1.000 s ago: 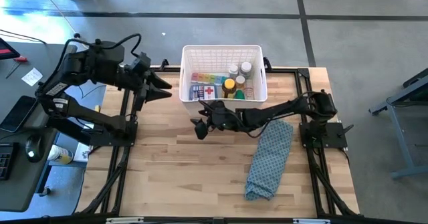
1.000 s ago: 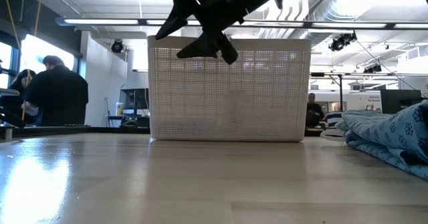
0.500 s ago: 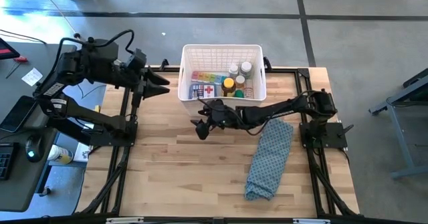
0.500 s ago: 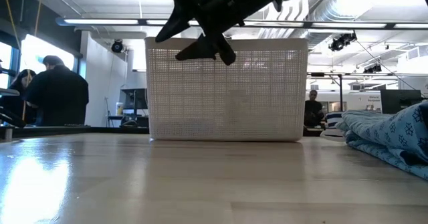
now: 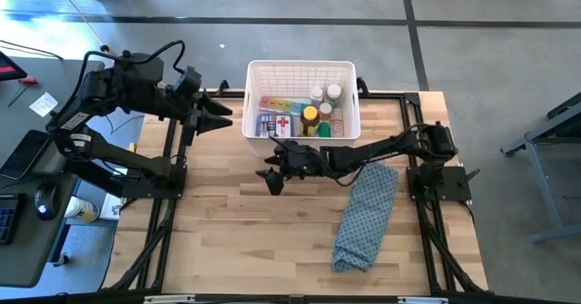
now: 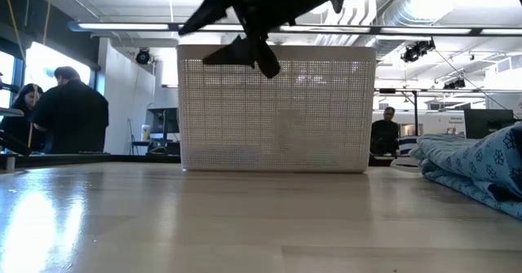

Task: Pick & place medical supplies in basket/bin
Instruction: Adjust the white bin, then return to Home Position

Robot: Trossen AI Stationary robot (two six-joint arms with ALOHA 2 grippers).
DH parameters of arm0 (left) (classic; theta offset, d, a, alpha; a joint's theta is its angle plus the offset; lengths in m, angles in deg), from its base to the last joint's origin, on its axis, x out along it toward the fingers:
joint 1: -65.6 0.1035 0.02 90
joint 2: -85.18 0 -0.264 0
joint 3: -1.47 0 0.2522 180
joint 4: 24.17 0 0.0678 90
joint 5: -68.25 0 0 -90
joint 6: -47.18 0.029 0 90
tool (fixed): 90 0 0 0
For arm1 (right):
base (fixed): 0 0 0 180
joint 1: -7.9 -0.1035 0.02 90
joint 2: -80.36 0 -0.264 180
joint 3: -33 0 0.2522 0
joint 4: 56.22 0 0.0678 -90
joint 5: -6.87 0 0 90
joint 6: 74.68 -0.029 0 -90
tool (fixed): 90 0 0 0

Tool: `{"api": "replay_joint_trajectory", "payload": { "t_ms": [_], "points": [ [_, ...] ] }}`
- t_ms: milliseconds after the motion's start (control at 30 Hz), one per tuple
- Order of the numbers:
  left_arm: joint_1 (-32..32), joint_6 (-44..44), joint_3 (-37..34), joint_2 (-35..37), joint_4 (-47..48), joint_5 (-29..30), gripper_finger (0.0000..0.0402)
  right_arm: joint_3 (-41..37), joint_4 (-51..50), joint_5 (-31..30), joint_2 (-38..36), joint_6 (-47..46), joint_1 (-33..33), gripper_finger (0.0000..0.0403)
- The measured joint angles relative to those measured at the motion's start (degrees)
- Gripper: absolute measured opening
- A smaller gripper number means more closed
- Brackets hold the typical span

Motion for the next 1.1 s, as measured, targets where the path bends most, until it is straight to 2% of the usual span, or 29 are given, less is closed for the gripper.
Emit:
{"api": "replay_joint_trajectory", "payload": {
  "t_ms": [133, 267, 433, 533, 667, 733, 800, 933, 1100],
  "points": [
    [0.0, 1.5, 0.0, 0.0, 0.0, 0.3, 0.0211, 0.0, 0.5, 1.3, -3.2, -0.9, -2.2, 0.0259],
    [0.0, 2.1, -0.4, 0.8, 0.8, 3.0, 0.0208, 0.0, -2.4, 0.5, -9.2, -0.9, -3.9, 0.0254],
    [0.0, 2.6, -7.1, 5.6, -1.6, 7.3, 0.0157, -0.5, -13.6, -3.2, -18.8, 3.4, -5.3, 0.0205],
    [0.0, 1.5, -15.9, 11.3, -10.0, 7.9, 0.0103, -6.1, -16.2, -3.8, -25.7, 3.9, -5.4, 0.0146],
    [0.0, -0.8, -30.7, 19.6, -25.9, 7.9, 0.0025, -20.3, -10.8, -3.2, -37.2, -0.9, -5.5, 0.0046],
    [0.0, -3.3, -38.3, 22.9, -34.2, 7.9, 0.0021, -28.2, -6.1, -3.2, -43.5, -3.8, -5.4, 0.0013],
    [0.0, -6.2, -46.1, 25.8, -42.4, 7.9, 0.0034, -35.4, -1.6, -4.8, -49.7, -6.6, -5.4, 0.0015],
    [0.0, -12.7, -60.6, 29.3, -55.8, 7.9, 0.0058, -47.1, 0.9, -8.4, -61.2, -10.5, -5.5, 0.0026],
    [0.0, -16.8, -71.5, 32.4, -67.3, 7.9, 0.002, -57.1, 0.9, -8.0, -73.8, -13.9, -5.6, 0.0004]
  ]
}}
